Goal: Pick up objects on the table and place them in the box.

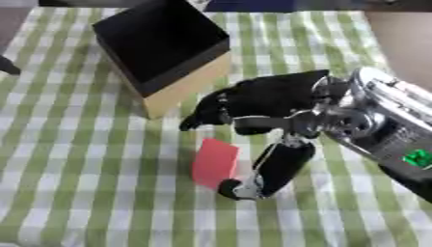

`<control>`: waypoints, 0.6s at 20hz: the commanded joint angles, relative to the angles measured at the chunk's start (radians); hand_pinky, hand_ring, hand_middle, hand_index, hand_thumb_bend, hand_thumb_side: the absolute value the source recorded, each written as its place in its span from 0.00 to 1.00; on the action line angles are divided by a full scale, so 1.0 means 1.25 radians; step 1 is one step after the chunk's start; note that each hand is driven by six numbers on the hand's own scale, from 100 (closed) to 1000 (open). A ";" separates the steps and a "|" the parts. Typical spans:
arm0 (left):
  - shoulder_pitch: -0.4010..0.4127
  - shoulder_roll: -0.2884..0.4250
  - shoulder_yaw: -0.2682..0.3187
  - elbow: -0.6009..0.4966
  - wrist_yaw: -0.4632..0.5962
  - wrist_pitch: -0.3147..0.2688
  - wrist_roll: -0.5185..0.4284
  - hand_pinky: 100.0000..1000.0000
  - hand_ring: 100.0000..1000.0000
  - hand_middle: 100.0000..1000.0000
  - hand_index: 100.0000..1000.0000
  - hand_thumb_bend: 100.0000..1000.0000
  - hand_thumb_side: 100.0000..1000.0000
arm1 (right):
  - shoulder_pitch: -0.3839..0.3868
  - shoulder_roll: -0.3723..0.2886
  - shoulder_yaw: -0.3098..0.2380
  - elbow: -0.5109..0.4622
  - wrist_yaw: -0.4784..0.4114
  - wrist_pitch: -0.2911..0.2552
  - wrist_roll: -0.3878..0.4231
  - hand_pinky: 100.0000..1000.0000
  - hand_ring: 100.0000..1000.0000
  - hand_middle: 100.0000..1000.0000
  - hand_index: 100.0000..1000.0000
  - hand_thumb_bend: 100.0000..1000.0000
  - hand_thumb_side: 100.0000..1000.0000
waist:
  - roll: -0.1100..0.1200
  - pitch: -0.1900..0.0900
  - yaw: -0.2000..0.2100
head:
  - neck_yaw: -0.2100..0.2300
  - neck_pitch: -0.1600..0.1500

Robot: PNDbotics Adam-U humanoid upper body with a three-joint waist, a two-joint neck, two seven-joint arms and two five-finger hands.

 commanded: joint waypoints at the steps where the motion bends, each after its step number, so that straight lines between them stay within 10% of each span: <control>1: -0.003 0.004 0.000 -0.015 0.005 0.000 -0.006 0.43 0.45 0.57 0.64 0.00 0.70 | -0.006 -0.003 -0.024 -0.011 0.004 0.013 0.040 0.95 1.00 0.86 0.99 0.25 0.37 | 0.002 -0.011 0.000 | -0.001 0.006; 12: -0.005 0.000 -0.002 -0.015 0.007 0.003 -0.010 0.43 0.45 0.58 0.64 0.00 0.70 | 0.009 0.033 -0.056 -0.004 0.031 0.082 0.094 0.93 1.00 0.84 0.99 0.24 0.45 | 0.005 -0.003 0.004 | -0.006 0.003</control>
